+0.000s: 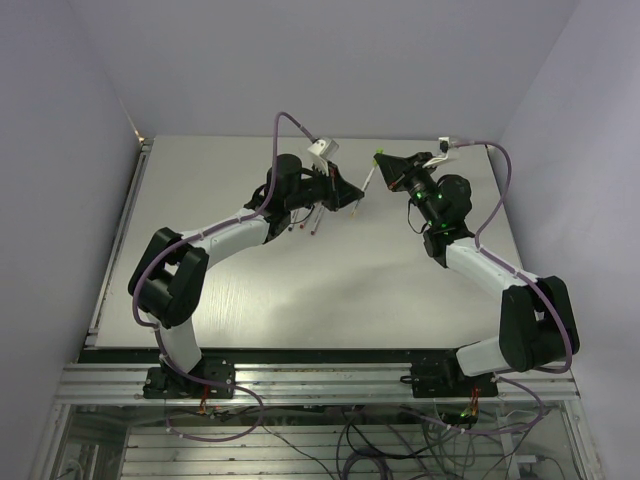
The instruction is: Insert the pens into the pen caps
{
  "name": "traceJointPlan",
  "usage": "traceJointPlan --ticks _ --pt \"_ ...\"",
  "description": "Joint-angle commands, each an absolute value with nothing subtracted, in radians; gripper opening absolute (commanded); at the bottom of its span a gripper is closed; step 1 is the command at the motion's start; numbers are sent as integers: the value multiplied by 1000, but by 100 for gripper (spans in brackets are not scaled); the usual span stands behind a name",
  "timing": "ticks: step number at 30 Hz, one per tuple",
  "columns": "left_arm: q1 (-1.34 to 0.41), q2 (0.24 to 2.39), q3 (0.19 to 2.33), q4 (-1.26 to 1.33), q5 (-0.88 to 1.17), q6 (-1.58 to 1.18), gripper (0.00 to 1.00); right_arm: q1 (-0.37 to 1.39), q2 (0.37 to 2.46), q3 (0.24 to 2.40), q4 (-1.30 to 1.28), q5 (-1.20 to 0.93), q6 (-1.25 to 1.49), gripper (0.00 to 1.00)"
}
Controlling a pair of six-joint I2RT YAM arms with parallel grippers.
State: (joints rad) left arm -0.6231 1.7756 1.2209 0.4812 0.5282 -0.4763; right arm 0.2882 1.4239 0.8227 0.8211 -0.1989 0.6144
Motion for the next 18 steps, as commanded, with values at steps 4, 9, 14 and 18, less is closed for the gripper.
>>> traceJointPlan --ticks 4,9,14,18 --pt "-621 1762 1227 556 551 -487 7 294 1431 822 851 -206 611 0" --pt "-620 1763 1227 560 544 -487 7 293 1435 824 847 -211 616 0" --pt "-620 1772 1231 595 539 -509 7 296 1445 819 852 -239 636 0" --pt "-618 1788 1235 659 541 -554 7 297 1463 819 856 -289 654 0"
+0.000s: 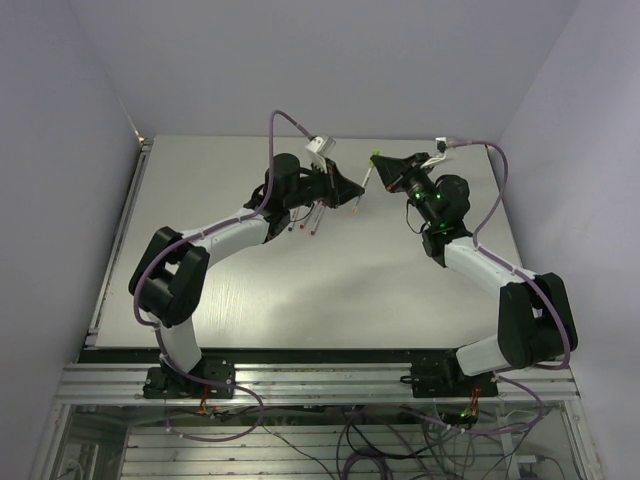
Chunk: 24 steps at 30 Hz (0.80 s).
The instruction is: Insert the pens into the pen caps
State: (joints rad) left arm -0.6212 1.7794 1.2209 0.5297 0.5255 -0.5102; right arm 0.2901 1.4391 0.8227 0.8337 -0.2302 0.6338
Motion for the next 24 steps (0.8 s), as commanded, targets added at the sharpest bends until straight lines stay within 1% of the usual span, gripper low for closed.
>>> traceJointPlan --ticks 1,7,14,17,24 --pt "-618 1791 1238 673 541 -565 7 299 1467 820 849 -301 654 0" --pt "-610 1802 1281 693 532 -576 7 306 1473 832 774 -359 625 0" --pt "-592 1825 1357 748 547 -604 7 329 1493 865 615 -398 546 0" --pt "-587 1821 1386 720 524 -581 7 336 1498 868 574 -406 532 0" --pt "-571 1776 1424 651 447 -492 7 374 1508 900 412 -336 445 0"
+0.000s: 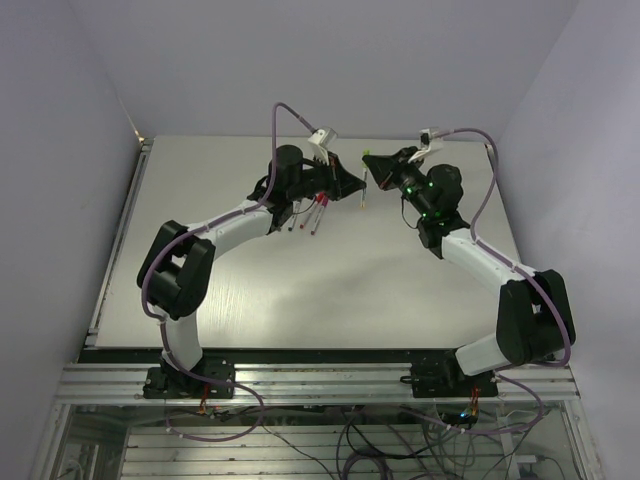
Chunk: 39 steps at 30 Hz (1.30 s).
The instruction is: Insert the pens into the pen caps
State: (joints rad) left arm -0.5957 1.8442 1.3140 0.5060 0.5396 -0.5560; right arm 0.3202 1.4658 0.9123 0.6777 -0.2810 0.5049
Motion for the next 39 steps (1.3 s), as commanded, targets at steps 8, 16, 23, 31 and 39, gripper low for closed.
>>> traceJointPlan --ticks 8,16,23,31,39 --pt "-566 1736 1428 632 371 -441 7 413 1530 900 319 -265 430 0" --pt "-561 1739 1390 592 405 -452 7 422 1514 915 410 -145 444 0" --pt "-563 1750 1281 400 467 -363 7 422 1492 994 558 16 412 47" --pt "-562 1820 1309 129 349 -235 7 422 1403 964 699 152 348 56" --pt "-563 1999 1467 14 305 -256 7 422 1372 952 444 363 388 55"
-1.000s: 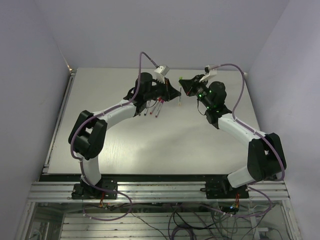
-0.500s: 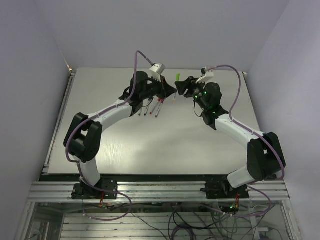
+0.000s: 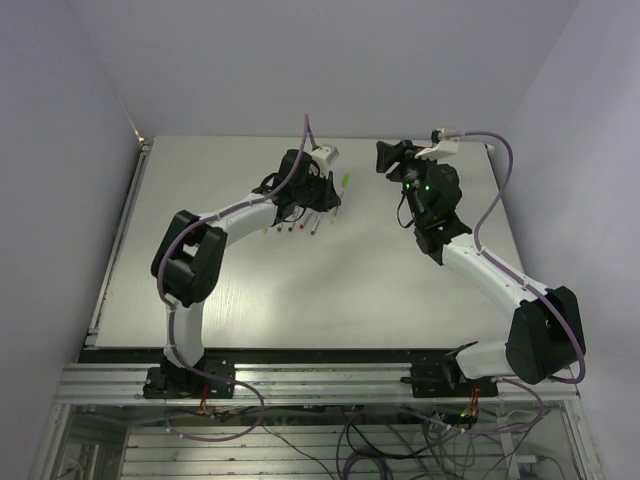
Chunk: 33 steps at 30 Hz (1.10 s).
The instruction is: Insert the pens into the pen caps
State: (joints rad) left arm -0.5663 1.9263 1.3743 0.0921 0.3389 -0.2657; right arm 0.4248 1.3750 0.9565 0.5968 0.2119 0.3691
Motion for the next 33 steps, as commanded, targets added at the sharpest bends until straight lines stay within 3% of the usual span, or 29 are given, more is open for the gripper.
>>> traceJointPlan --ticks 1,19,33 --pt "-563 2020 1483 10 307 -263 7 422 1372 949 409 380 400 55" --pt "-562 2227 1688 -213 237 -304 7 421 1316 867 242 451 502 54" --pt "-563 2295 1715 -256 220 -328 18 421 1309 829 227 433 546 54"
